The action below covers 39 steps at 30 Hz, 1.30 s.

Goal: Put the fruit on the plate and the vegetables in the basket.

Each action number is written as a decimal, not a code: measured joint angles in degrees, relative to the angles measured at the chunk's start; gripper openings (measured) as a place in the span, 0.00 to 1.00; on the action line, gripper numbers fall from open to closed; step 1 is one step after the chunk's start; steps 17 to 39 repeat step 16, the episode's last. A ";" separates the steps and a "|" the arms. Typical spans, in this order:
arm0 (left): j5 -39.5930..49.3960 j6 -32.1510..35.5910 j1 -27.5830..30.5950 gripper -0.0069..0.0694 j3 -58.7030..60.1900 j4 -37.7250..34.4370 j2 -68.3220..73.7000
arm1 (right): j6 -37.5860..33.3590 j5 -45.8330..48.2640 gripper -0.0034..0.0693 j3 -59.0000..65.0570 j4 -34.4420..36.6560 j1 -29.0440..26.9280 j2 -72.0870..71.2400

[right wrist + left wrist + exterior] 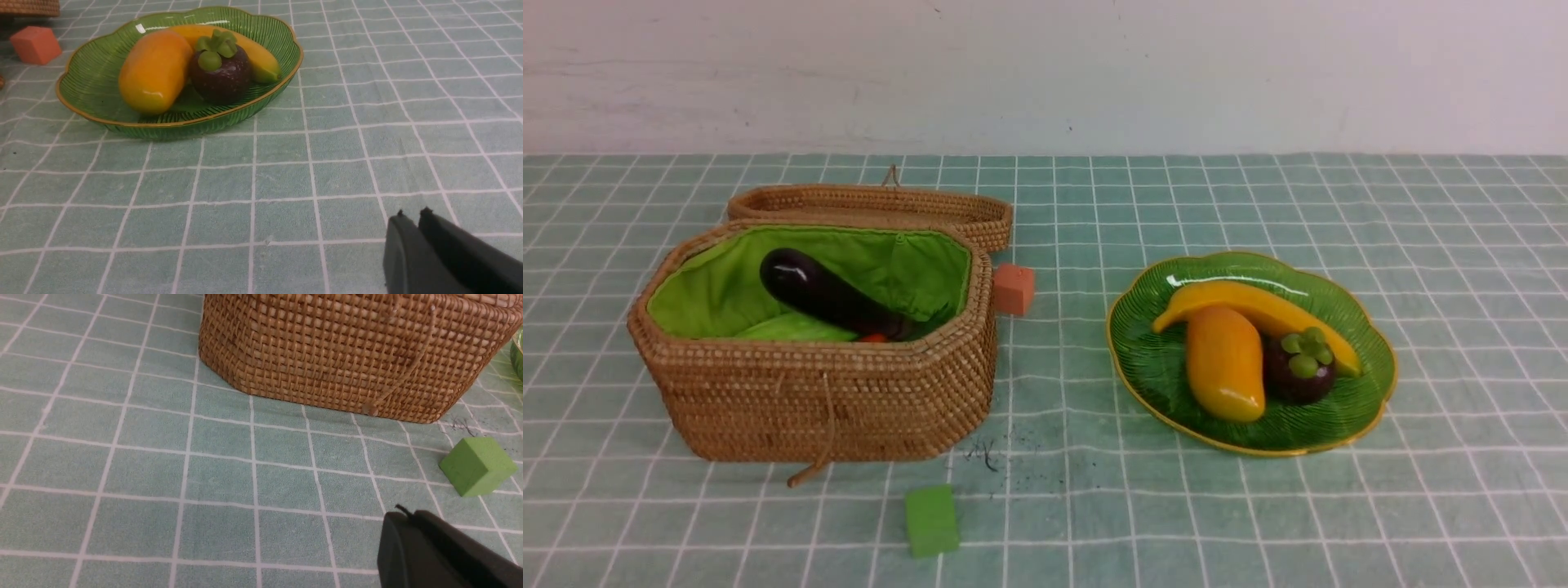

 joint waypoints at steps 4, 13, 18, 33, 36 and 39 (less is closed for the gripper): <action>0.00 0.00 0.00 0.08 0.00 0.00 0.00 | 0.00 0.00 0.13 0.00 0.00 0.00 0.00; 0.00 0.00 0.00 0.09 0.00 0.00 0.00 | 0.00 0.05 0.14 0.00 0.00 0.00 0.00; 0.00 0.00 0.00 0.10 0.00 0.00 0.00 | 0.00 0.05 0.14 0.00 0.00 0.00 0.00; 0.00 0.00 0.00 0.10 0.00 0.00 0.00 | 0.00 0.05 0.14 0.00 0.00 0.00 0.00; 0.00 0.00 0.00 0.10 0.00 0.00 0.00 | 0.00 0.05 0.14 0.00 0.00 0.00 0.00; 0.00 0.00 0.00 0.10 0.00 0.00 0.00 | 0.00 0.05 0.14 0.00 0.00 0.00 0.00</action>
